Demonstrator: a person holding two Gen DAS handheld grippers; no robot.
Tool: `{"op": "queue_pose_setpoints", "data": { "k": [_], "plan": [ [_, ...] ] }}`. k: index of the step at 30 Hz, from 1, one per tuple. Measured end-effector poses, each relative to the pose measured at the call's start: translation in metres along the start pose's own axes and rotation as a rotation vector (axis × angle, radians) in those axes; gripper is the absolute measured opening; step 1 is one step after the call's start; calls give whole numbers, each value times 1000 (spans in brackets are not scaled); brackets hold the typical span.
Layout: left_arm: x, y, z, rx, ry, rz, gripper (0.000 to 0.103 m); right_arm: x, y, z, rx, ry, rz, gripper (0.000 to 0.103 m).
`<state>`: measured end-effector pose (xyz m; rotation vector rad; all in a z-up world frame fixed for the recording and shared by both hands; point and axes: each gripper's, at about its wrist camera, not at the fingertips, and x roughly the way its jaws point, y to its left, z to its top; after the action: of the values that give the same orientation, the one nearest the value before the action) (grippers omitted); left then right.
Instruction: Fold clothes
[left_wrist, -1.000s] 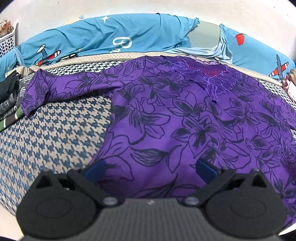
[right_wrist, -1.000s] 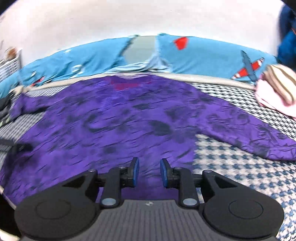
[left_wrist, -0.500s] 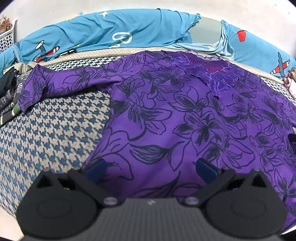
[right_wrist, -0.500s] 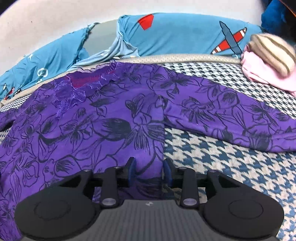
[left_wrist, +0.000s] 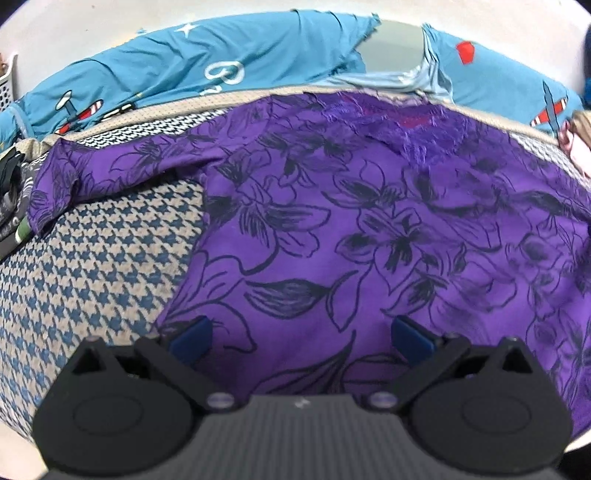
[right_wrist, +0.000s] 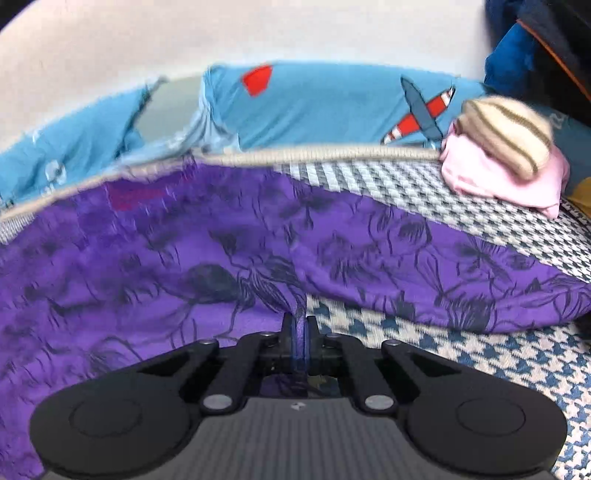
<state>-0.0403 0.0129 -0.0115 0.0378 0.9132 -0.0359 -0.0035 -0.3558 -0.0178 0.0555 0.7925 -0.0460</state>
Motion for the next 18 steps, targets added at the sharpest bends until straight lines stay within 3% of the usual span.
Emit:
{"op": "queue_pose_setpoints", "data": {
  "k": [8, 18],
  "plan": [
    [-1, 0, -6, 23, 6, 8, 103, -37, -27, -7, 152, 9, 36, 13],
    [-14, 2, -5, 3, -27, -1, 103, -86, -27, -54, 189, 47, 83, 23]
  ]
}}
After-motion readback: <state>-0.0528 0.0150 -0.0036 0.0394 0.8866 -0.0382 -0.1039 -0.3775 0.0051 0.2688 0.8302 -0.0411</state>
